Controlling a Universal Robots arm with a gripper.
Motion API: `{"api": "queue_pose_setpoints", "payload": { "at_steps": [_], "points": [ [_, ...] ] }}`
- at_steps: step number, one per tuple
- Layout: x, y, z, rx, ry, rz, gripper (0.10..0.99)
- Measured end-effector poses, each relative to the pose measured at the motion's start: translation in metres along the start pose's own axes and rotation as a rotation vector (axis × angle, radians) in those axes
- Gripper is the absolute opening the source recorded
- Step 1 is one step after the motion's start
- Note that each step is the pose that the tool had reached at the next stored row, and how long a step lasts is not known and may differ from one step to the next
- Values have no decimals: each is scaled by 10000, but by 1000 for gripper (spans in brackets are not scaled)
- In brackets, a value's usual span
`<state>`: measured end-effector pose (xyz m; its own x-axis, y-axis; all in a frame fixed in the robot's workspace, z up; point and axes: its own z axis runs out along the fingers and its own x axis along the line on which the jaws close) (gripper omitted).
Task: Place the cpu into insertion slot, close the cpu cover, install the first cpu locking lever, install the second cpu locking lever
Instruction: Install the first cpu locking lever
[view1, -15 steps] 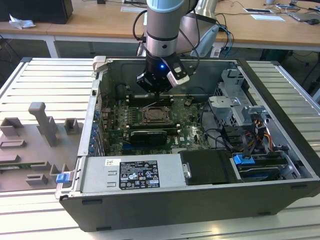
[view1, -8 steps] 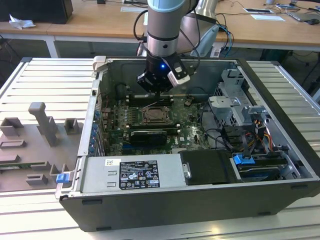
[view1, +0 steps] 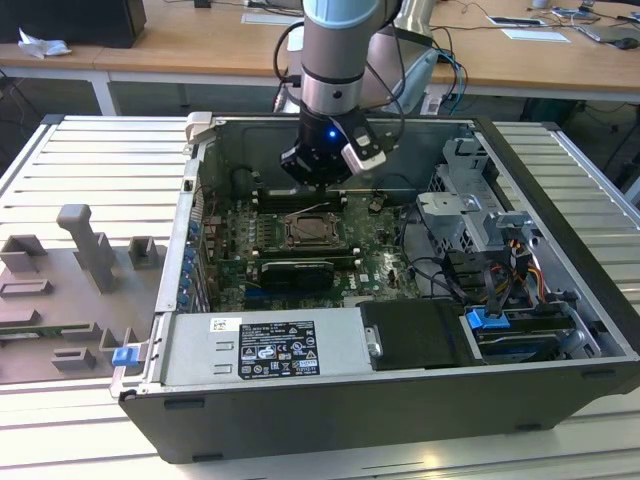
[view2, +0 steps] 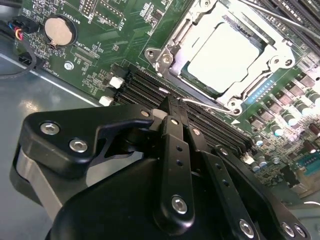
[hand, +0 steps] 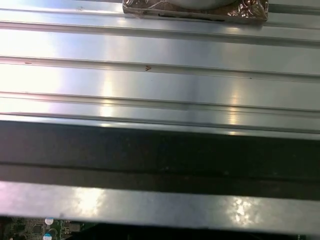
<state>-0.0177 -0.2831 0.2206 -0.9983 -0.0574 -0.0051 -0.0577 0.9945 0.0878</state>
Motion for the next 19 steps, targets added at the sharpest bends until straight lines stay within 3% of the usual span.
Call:
{"api": "queue_pose_setpoints", "payload": {
  "at_steps": [5, 8, 19],
  "points": [
    [-3, -4, 36, 1, 1, 0, 106],
    [-30, -18, 159, 24, 4, 0, 106],
    [-29, -38, 191, 21, 3, 0, 106]
  ]
}}
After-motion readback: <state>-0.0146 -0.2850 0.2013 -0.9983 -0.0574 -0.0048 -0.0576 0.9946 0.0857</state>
